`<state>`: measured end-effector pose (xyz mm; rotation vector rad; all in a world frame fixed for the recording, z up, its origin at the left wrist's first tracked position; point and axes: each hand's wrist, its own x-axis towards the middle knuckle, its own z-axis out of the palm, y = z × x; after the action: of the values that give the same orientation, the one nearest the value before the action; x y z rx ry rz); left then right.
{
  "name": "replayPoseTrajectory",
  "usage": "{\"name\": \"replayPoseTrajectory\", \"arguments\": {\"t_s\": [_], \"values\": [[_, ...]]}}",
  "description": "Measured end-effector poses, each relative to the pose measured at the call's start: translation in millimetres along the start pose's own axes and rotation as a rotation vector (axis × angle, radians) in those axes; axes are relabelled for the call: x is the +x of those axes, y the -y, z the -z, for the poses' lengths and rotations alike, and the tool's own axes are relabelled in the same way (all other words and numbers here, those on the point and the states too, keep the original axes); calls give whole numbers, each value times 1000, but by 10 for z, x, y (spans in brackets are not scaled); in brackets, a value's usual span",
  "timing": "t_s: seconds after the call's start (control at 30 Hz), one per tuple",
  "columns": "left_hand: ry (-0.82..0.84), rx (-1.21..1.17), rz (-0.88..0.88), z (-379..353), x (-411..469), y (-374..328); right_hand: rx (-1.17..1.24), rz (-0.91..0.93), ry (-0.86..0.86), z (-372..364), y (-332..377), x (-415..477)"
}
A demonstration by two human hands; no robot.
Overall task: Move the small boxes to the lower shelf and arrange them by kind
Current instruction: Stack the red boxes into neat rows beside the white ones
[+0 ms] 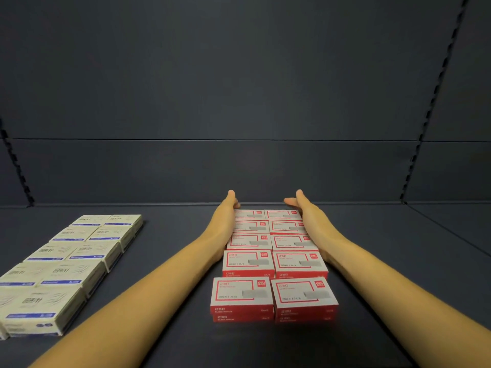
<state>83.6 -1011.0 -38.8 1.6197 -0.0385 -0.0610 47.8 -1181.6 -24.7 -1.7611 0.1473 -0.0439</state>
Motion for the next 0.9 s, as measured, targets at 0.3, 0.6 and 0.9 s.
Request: {"name": "replayPoseTrajectory", "arguments": {"t_s": [0.3, 0.6, 0.9], "values": [[90, 349, -113, 48, -93, -95, -326, 135, 99, 50, 19, -3], [131, 409, -123, 15, -158, -98, -329, 125, 166, 28, 36, -76], [138, 280, -77, 50, -291, -156, -292, 120, 119, 18, 29, -110]]}}
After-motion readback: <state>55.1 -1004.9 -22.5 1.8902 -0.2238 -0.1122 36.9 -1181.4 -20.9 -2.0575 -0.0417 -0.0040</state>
